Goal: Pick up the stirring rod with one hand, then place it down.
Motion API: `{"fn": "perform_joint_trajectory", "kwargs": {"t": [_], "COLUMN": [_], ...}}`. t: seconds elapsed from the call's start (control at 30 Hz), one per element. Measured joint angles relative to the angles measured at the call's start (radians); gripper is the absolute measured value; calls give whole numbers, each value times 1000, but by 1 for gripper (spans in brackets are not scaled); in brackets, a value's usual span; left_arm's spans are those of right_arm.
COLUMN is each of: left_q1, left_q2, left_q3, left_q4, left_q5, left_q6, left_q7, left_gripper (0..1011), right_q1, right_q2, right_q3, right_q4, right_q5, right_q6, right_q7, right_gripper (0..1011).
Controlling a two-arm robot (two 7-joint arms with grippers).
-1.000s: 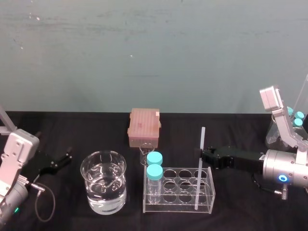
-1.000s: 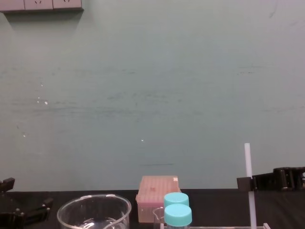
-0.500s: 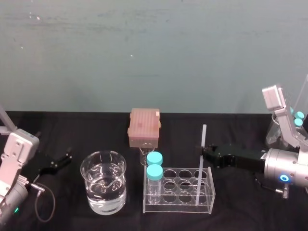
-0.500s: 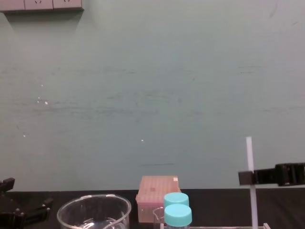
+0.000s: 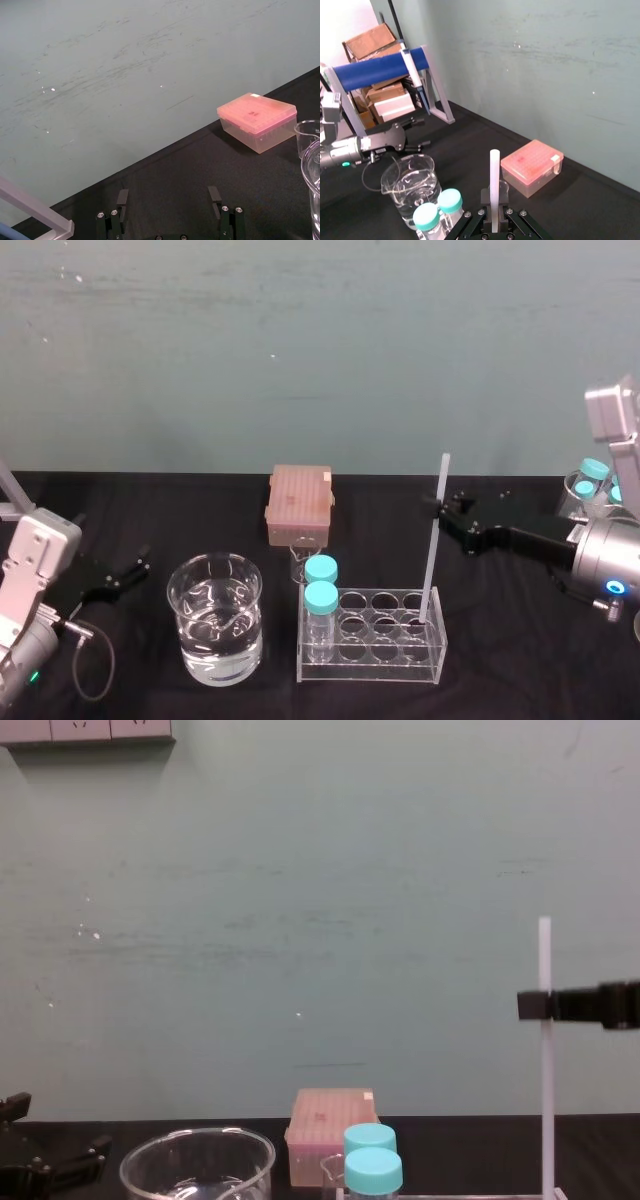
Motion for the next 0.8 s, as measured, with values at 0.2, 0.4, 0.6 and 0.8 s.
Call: {"fn": "perform_joint_trajectory", "kwargs": {"t": [0.2, 0.4, 0.6, 0.8], "left_q1": [0, 0, 0, 0], "left_q2": [0, 0, 0, 0], "left_q3": [0, 0, 0, 0], "left_q4": [0, 0, 0, 0], "left_q5": [0, 0, 0, 0], "left_q6": [0, 0, 0, 0], "left_q7": [0, 0, 0, 0], "left_gripper": [1005, 1005, 1005, 1005], "right_q1": [12, 45, 68, 89], "right_q2": [5, -9, -32, -68], "right_q3": [24, 34, 37, 40], "right_q4": [-27, -23, -4, 21], "right_q5": [13, 11, -10, -44], "right_q6": [33, 54, 48, 32], "right_q7": [-15, -45, -70, -101], "right_gripper": [72, 72, 72, 72]}}
